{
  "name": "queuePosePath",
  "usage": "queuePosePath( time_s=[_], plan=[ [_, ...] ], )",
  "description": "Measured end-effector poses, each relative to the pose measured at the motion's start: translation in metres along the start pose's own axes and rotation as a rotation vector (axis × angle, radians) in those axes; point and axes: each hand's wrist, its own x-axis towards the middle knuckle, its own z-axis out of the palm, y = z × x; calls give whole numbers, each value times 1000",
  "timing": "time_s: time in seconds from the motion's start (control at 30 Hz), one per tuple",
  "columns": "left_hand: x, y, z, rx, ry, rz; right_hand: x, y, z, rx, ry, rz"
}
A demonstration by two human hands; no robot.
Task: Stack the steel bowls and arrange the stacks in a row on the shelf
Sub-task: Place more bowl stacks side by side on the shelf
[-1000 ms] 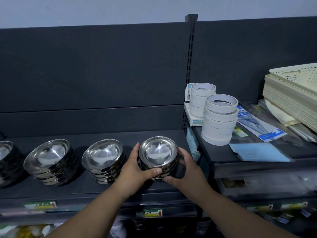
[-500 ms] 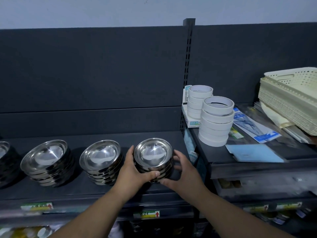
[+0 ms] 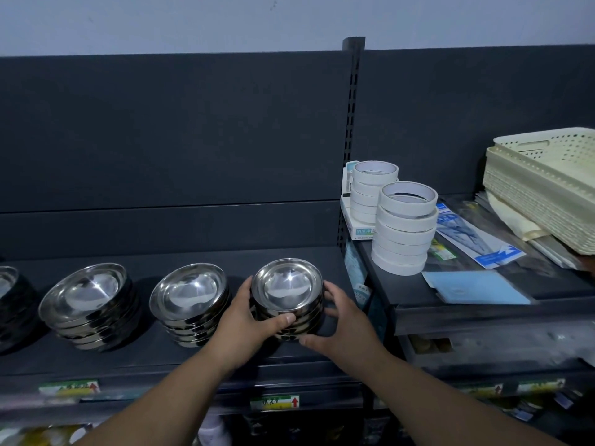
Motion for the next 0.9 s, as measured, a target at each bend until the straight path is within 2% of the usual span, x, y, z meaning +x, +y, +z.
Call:
queuePosePath(
  time_s=[0.23, 0.67, 0.9],
  plan=[
    [-2, 4, 8, -11, 100, 24, 3, -4, 2, -23, 23, -15],
    [12, 9, -11, 55, -46, 1, 6, -2, 7, -27, 39, -3],
    [-13, -11, 10, 12, 69, -36, 7, 2, -2, -10, -2, 40]
  ],
)
